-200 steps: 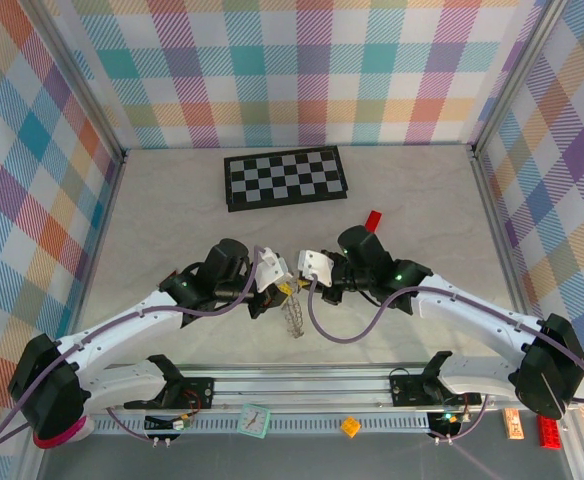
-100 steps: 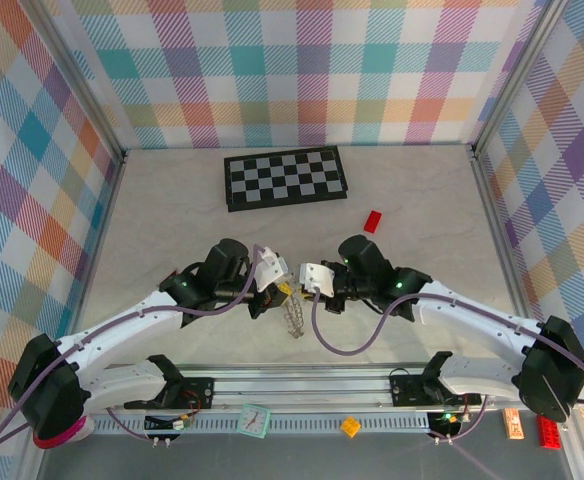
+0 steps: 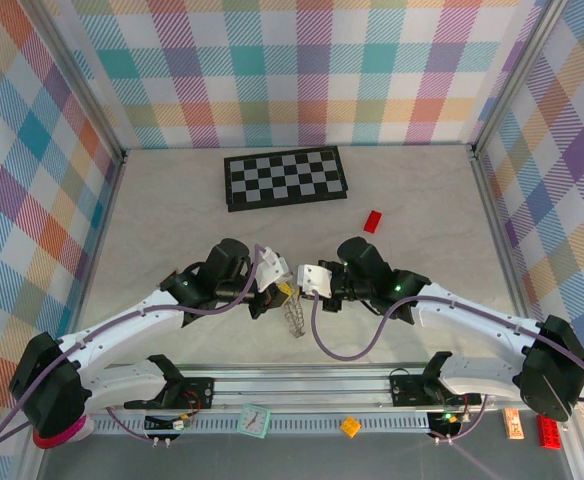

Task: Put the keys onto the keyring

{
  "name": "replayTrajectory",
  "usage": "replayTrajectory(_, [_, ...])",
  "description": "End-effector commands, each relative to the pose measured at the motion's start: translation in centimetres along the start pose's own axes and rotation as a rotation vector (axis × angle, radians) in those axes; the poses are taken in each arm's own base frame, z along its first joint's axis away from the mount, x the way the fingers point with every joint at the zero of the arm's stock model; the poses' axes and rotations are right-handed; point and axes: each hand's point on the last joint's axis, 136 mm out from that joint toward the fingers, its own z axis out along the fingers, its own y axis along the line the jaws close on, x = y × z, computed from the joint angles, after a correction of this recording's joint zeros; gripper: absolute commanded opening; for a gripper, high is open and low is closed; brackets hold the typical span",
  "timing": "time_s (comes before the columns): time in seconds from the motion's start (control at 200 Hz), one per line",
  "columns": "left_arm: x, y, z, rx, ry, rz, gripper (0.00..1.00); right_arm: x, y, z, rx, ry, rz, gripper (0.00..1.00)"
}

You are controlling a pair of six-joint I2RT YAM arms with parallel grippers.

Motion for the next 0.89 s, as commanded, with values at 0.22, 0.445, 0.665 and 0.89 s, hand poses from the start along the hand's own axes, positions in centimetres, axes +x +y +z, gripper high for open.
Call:
replayTrajectory(0.22, [-2.8,-0.4,-0.5,0.015,-0.07,0.019,0.0,-0.7,1.5,-0.8,-0.05,-0.03,-0.057,0.0])
replayTrajectory(0.445, [-2.8,-0.5,-0.5,0.019,-0.069,0.018,0.0,-0.2,0.3,-0.5,0.024,-0.001,-0.075,0.0])
replayTrajectory(0.665, [-2.8,-0.4,-0.5,0.019,-0.068,0.018,0.0,-0.3,-0.5,-0.5,0.079,-0.002,-0.081,0.0])
replayTrajectory(0.89, [-2.8,-0.5,-0.5,0.02,-0.067,0.019,0.0,-0.5,-0.3,-0.2,0.068,-0.011,-0.087,0.0])
